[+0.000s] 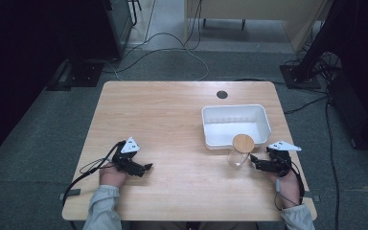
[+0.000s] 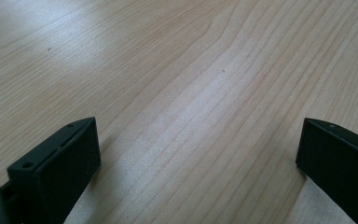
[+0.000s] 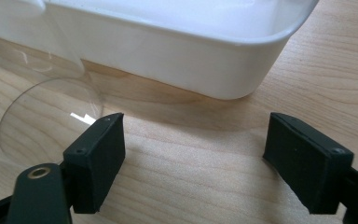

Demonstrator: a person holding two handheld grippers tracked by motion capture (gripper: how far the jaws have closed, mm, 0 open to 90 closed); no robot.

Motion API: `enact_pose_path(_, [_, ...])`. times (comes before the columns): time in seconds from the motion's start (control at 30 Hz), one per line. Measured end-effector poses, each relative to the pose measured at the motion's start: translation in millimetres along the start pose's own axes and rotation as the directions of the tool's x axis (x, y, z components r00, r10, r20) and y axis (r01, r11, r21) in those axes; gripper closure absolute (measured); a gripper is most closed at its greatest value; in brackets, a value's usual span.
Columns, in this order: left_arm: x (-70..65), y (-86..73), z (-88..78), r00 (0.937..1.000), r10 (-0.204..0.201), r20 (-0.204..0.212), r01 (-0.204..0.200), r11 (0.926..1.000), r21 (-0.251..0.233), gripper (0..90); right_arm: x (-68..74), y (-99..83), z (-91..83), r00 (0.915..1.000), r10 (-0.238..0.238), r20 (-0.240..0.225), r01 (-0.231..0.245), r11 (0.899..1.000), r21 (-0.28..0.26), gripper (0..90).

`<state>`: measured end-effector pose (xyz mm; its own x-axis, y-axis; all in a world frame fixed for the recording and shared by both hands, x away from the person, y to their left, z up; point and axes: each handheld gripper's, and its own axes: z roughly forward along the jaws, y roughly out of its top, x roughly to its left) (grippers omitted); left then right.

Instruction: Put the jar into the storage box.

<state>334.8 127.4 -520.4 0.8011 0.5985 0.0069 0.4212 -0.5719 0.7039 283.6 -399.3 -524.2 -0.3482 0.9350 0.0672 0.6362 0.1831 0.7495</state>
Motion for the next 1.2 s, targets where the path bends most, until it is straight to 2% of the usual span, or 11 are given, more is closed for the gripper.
enact_pose_path(0.03, [0.0, 0.0, 0.0, 1.0000, 0.000, 0.000, 0.000, 1.0000, 0.000, 0.0, 1.8, 0.2, 1.0, 0.9995, -0.032, 0.004, 0.032, 0.999, 0.010, 19.5])
enact_pose_path(0.1, [0.0, 0.0, 0.0, 1.0000, 0.000, 0.000, 0.000, 1.0000, 0.000, 0.0, 1.8, 0.2, 1.0, 0.9995, -0.032, 0.004, 0.032, 0.999, 0.010, 17.6])
enact_pose_path(0.13, [0.0, 0.1, 0.0, 1.0000, 0.000, 0.000, 0.000, 1.0000, 0.000, 0.0, 3.2, 0.2, 1.4, 0.9987, -0.051, 0.010, 0.050, 0.999, 0.016, 17.2])
enact_pose_path(1.2, [1.7, 0.7, 0.9, 1.0000, -0.004, -0.003, 0.004, 1.0000, -0.003, 0.0, 1.2, 0.1, 1.4, 0.9972, -0.074, -0.014, 0.074, 0.997, 0.021, 14.9])
